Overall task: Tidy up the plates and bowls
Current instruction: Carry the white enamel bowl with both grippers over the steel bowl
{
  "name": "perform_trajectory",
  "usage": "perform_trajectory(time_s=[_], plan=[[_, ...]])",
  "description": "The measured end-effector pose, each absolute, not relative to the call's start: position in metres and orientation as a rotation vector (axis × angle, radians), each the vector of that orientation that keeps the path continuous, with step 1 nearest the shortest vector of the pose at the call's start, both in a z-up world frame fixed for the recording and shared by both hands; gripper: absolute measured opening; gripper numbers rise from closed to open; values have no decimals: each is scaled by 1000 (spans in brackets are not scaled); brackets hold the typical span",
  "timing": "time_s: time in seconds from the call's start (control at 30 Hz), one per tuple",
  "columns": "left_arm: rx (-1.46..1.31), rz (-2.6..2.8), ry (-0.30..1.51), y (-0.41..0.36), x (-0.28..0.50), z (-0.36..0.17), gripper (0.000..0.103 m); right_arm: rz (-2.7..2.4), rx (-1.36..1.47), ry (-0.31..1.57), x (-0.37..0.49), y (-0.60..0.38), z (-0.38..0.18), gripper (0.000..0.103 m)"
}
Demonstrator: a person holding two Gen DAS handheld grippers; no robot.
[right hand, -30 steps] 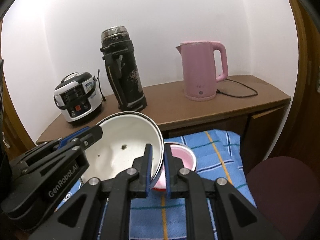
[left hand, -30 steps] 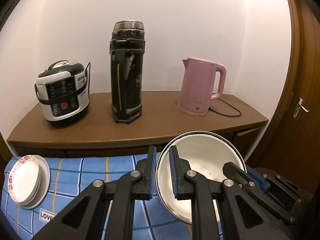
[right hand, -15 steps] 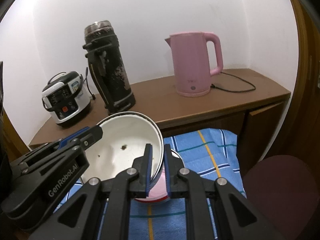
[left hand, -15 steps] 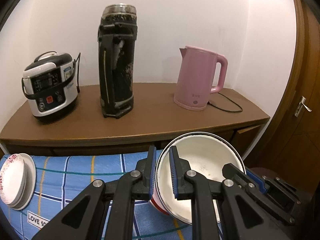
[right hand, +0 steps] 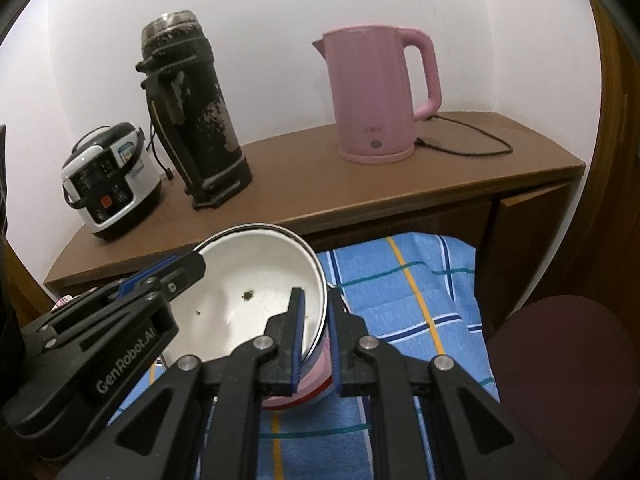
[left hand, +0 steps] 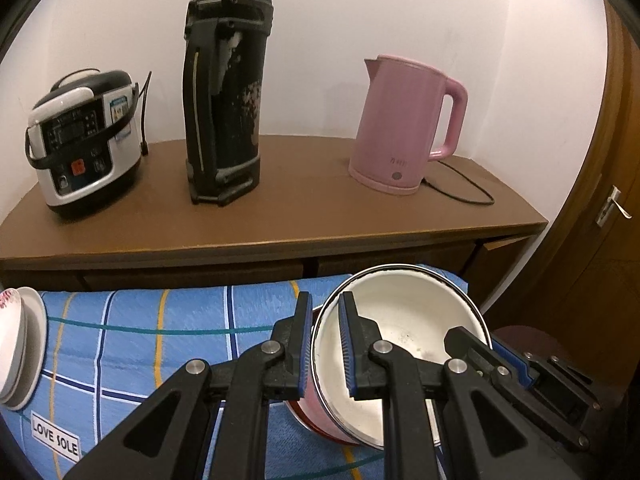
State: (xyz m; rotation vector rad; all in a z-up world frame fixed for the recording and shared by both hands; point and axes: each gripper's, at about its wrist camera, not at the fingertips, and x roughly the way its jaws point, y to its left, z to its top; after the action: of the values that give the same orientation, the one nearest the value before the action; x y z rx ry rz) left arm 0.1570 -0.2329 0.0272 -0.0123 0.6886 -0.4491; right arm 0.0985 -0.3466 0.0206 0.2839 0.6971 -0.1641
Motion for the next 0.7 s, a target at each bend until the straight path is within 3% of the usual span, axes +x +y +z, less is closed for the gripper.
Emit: perform_trajectory(time_s=[0.7], plan=[[-8,-431,759,-238,172,3,15,-170,266,780,115,-345,-12,11]])
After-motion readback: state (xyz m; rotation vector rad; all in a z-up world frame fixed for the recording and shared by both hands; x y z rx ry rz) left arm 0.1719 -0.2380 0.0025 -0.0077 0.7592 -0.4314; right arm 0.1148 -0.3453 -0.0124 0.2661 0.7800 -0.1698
